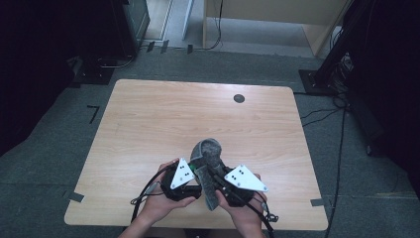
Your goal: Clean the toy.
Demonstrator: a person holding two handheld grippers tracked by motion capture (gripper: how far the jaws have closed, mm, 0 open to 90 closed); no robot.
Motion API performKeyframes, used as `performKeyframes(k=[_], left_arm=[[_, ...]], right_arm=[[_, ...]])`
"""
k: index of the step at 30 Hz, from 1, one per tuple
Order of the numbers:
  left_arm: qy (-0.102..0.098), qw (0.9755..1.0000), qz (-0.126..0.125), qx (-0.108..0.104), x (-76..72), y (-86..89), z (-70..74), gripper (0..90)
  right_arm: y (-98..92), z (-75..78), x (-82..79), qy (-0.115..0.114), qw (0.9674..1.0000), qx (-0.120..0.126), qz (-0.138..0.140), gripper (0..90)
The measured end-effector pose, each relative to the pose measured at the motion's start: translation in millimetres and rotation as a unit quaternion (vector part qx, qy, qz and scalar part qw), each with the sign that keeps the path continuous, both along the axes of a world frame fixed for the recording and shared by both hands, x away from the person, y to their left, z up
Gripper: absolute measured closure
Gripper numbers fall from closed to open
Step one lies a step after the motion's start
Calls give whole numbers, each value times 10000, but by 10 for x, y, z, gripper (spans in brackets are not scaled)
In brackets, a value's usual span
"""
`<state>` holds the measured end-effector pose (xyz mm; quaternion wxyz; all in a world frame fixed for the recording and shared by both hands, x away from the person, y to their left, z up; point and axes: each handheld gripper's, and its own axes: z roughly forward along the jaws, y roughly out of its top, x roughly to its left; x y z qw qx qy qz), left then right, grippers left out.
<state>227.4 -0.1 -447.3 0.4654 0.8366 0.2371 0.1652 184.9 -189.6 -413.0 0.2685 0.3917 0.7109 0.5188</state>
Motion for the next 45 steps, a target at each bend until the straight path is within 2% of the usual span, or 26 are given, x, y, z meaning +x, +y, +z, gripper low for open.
performKeyframes(k=[3,4,6,7,9,11,13,15,16,17,20,23,24,25,26,28,30,33,35,36,37,39,41,43,44,45], left_arm=[[-19,9999,-108,37,-37,-58,-17,343],[-16,9999,-127,56,-55,-82,-23,343],[-21,9999,-151,69,-66,-101,-32,344],[-25,9999,-148,60,-65,-100,-31,344],[-44,9999,-137,75,-59,-87,-22,343],[-41,9999,-97,64,-40,-62,-17,343],[-41,10000,-34,49,-11,-24,-6,343],[-11,10000,39,0,14,16,6,343],[1,10000,71,-11,24,29,9,343],[21,10000,85,-27,25,32,7,343],[-2,10000,-46,-4,-15,-21,-14,344],[-42,9998,-188,20,-58,-74,-19,344],[-37,9998,-199,25,-60,-78,-15,343],[-41,9998,-192,38,-54,-73,-11,343],[-43,9998,-170,35,-46,-63,-10,343],[-45,9999,-121,34,-19,-24,-2,343],[-45,10000,-38,8,7,15,8,343],[13,10000,34,-36,29,44,10,343],[42,10000,23,-21,22,23,-4,343],[36,10000,-18,2,8,2,-11,343],[17,10000,-73,22,-10,-22,-18,343],[24,9999,-158,20,-40,-59,-25,343],[1,9998,-183,25,-48,-66,-15,343],[-5,9999,-163,35,-39,-57,-2,343],[-8,9999,-144,43,-29,-42,4,343],[-10,9999,-114,34,-17,-26,8,343]], right_arm=[[107,17,-50,0,9991,-31,419,737],[148,12,-64,-38,9988,-97,484,738],[193,-1,-75,-167,9984,-325,439,735],[186,-5,-63,-195,9984,-335,418,731],[95,-18,-4,-298,9990,-279,184,725],[62,-19,10,-285,9992,-257,78,723],[17,-17,22,-178,9997,-170,-13,722],[17,-4,3,-96,9999,-57,58,725],[72,7,-39,-74,9997,-40,245,730],[72,7,-39,-74,9997,-40,245,730],[193,-1,-87,-138,9982,-163,555,732],[189,-14,-60,-237,9982,-220,505,715],[118,-28,-14,-400,9985,-222,306,694],[118,-28,-14,-400,9985,-222,306,694],[80,-34,6,-429,9987,-217,139,690],[1,-38,39,-290,9995,-104,-35,701],[-30,-33,41,-168,9999,-21,-34,723],[31,-16,-7,-183,9998,-31,83,739],[125,-18,-49,-156,9990,-62,426,744],[125,-18,-49,-156,9990,-62,426,744],[200,-30,-78,-213,9982,-169,541,744],[216,-32,-84,-230,9981,-224,530,743],[153,-27,-42,-261,9984,-132,478,741],[122,-25,-27,-296,9987,-154,398,740],[71,-21,-7,-320,9991,-177,211,740],[71,-21,-7,-320,9991,-177,211,740]])
